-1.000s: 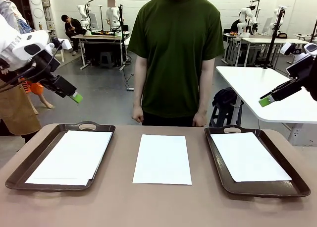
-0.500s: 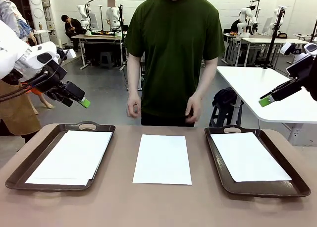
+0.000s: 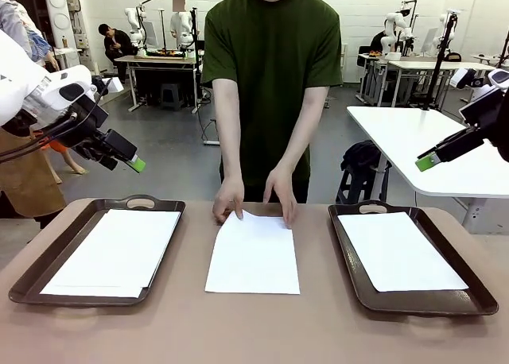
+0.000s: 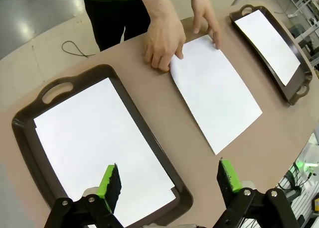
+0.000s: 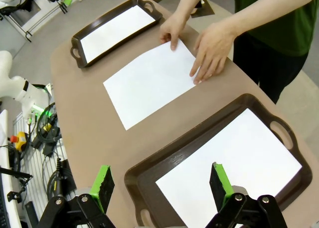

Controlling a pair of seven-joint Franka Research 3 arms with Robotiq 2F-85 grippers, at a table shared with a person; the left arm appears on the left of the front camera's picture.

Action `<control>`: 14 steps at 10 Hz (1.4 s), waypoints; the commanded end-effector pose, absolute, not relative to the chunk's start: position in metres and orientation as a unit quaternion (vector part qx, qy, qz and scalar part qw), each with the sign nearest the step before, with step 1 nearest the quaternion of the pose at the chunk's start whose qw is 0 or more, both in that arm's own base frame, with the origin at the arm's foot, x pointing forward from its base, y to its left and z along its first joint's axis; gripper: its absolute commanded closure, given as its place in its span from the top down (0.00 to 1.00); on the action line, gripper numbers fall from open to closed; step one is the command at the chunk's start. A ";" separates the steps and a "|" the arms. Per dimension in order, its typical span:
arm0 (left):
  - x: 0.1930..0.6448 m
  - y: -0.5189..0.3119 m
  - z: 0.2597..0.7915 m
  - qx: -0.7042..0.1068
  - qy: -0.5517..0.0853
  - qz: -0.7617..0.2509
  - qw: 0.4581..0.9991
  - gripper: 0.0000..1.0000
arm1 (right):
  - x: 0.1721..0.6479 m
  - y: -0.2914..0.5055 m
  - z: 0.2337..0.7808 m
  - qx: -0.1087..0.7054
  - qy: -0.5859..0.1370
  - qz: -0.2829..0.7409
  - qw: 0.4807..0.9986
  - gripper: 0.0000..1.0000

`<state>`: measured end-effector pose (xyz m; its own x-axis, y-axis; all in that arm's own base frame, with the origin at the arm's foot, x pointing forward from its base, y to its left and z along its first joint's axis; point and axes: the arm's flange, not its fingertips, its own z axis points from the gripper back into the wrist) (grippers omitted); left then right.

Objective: Sort the A4 documents.
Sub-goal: Receive the A4 Paper.

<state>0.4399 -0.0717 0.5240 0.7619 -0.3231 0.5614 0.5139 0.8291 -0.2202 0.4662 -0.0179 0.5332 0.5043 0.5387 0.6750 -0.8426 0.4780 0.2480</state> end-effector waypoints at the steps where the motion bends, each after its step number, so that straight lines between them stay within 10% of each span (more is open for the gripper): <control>1: 0.439 -0.071 0.525 -0.177 -0.262 -0.234 0.920 1.00 | 0.466 -0.017 0.533 0.288 -0.263 0.424 0.818 1.00; 14: 0.439 -0.071 0.525 -0.177 -0.262 -0.234 0.920 1.00 | 0.466 -0.017 0.533 0.288 -0.263 0.424 0.818 1.00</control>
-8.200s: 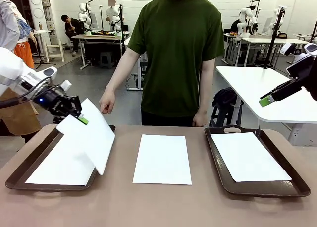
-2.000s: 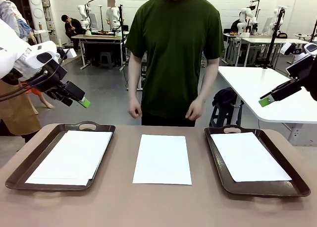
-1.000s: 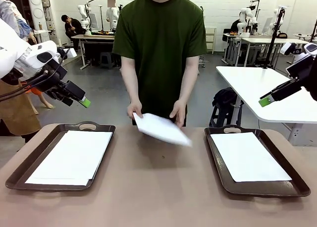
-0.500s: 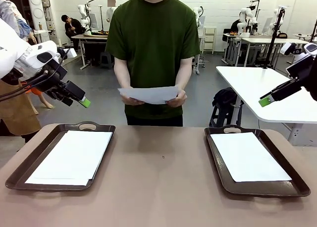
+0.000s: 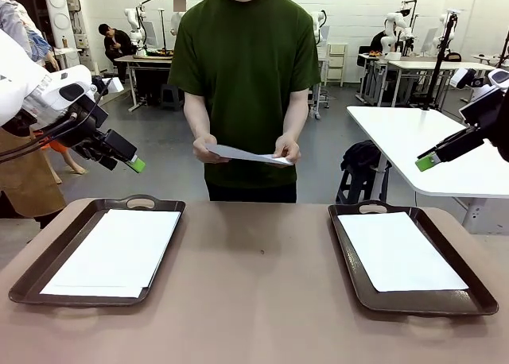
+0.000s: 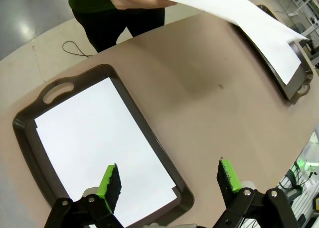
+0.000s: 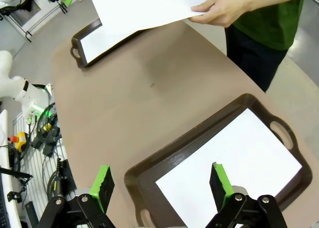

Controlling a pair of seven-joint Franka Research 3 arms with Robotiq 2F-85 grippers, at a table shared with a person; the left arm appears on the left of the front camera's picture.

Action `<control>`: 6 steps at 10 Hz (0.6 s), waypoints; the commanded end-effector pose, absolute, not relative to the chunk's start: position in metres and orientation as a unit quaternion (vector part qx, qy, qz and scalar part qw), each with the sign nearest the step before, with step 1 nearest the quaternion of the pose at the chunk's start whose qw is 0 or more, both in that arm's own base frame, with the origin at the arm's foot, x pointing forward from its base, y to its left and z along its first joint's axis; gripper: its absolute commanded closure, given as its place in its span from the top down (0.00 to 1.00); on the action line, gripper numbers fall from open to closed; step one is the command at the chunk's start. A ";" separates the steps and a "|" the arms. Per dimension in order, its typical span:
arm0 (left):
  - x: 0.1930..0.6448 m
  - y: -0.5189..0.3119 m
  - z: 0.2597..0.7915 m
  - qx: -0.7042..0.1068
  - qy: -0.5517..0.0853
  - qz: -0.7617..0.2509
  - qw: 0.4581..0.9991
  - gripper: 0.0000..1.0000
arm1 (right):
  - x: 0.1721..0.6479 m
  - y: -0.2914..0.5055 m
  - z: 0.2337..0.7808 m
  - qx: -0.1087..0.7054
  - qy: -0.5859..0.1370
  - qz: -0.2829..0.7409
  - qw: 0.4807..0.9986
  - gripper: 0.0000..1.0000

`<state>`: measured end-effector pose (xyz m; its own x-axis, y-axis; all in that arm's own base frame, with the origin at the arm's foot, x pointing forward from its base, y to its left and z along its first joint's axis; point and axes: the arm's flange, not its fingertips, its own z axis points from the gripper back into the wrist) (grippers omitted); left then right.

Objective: Sort the A4 documents.
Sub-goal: Receive the A4 Paper.

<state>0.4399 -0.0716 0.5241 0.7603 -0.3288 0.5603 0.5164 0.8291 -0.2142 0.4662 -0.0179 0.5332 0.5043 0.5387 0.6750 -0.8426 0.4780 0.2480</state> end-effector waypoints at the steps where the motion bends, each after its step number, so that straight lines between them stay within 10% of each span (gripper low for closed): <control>1: 0.439 -0.071 0.525 -0.177 -0.262 -0.234 0.920 1.00 | 0.466 -0.017 0.533 0.288 -0.263 0.424 0.818 1.00; 6: 0.439 -0.071 0.525 -0.177 -0.262 -0.234 0.920 1.00 | 0.466 -0.017 0.533 0.288 -0.263 0.424 0.818 1.00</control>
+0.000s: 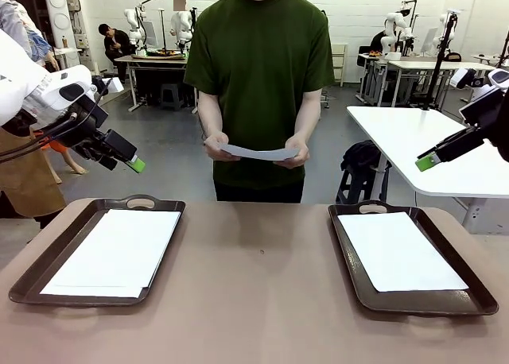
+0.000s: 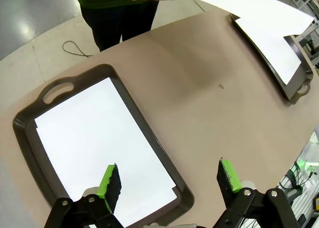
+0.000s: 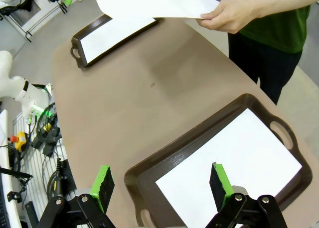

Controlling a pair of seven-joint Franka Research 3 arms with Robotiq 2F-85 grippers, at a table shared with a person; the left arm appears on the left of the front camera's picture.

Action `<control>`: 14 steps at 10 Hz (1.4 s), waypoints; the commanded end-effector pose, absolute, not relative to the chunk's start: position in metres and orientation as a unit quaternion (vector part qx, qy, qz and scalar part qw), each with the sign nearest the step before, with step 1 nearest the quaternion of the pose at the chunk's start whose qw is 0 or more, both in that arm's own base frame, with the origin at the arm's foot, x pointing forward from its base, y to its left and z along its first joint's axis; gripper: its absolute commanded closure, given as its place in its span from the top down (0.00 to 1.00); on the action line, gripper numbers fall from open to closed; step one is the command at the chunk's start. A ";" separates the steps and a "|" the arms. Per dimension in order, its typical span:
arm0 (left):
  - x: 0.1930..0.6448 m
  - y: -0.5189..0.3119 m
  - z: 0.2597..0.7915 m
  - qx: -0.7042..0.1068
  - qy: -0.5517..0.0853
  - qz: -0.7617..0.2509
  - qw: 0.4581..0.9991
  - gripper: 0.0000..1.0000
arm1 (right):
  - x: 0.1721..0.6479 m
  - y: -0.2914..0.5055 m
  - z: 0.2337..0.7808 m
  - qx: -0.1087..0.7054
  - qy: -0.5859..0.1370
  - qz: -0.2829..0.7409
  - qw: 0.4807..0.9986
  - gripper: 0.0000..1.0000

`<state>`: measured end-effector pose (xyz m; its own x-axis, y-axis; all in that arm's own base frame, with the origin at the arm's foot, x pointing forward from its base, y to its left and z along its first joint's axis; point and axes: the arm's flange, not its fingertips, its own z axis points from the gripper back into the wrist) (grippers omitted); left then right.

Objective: Sort the A4 documents.
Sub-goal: Receive the A4 Paper.

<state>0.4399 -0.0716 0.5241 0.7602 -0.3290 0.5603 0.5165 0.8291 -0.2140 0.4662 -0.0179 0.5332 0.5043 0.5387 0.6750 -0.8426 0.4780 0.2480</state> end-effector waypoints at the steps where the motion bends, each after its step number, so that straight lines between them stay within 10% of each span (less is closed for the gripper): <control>1: 0.439 -0.071 0.525 -0.177 -0.262 -0.234 0.920 1.00 | 0.466 -0.017 0.533 0.288 -0.263 0.424 0.818 1.00; 14: 0.439 -0.071 0.525 -0.177 -0.262 -0.234 0.920 1.00 | 0.466 -0.017 0.533 0.288 -0.263 0.424 0.818 1.00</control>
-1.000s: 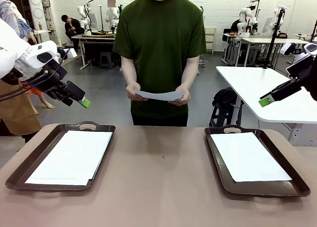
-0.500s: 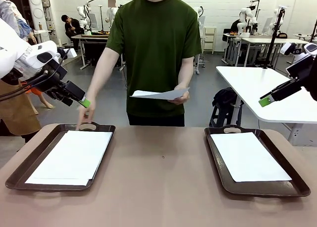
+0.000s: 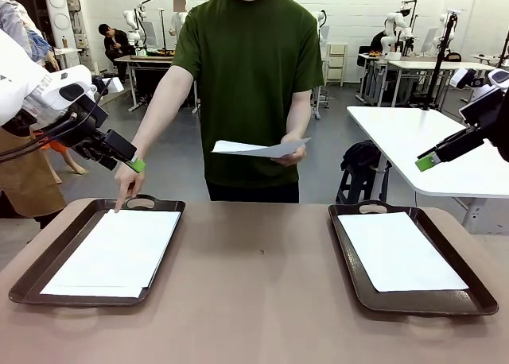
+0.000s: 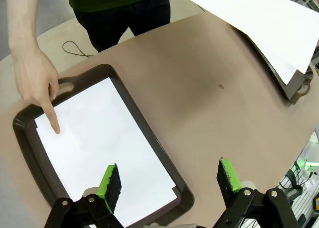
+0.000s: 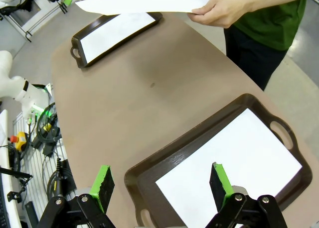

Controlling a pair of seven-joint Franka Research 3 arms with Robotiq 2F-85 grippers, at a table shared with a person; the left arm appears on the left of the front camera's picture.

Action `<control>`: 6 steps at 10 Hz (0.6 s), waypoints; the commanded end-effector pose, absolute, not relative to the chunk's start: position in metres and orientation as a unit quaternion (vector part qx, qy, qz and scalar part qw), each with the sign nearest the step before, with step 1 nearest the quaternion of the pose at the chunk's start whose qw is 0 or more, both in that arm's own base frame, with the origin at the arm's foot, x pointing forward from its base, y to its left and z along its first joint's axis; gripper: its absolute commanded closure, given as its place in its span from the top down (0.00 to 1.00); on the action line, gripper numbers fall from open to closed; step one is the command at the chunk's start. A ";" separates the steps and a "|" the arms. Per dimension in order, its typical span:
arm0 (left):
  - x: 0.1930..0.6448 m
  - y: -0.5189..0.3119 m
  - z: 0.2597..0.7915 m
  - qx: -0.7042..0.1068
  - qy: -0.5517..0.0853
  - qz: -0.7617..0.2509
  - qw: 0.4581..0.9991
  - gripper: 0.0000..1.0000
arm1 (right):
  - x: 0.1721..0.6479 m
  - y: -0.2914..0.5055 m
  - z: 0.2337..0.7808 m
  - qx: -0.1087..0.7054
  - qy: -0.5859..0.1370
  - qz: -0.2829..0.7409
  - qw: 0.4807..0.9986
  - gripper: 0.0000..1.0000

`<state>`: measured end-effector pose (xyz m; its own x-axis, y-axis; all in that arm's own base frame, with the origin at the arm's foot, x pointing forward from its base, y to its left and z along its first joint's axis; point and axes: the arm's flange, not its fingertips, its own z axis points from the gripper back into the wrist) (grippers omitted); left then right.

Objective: Sort the A4 documents.
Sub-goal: Receive the A4 Paper.

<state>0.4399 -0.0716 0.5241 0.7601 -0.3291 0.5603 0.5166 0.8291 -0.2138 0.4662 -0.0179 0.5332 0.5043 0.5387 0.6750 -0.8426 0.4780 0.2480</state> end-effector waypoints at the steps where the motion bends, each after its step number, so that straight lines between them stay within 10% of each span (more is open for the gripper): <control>1: 0.439 -0.071 0.525 -0.177 -0.262 -0.234 0.920 1.00 | 0.466 -0.017 0.533 0.288 -0.263 0.424 0.818 1.00; 6: 0.439 -0.071 0.525 -0.177 -0.262 -0.234 0.920 1.00 | 0.466 -0.017 0.533 0.288 -0.263 0.424 0.818 1.00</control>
<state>0.4399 -0.0716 0.5241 0.7601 -0.3291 0.5603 0.5166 0.8291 -0.2138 0.4662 -0.0179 0.5332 0.5043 0.5387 0.6750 -0.8426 0.4780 0.2480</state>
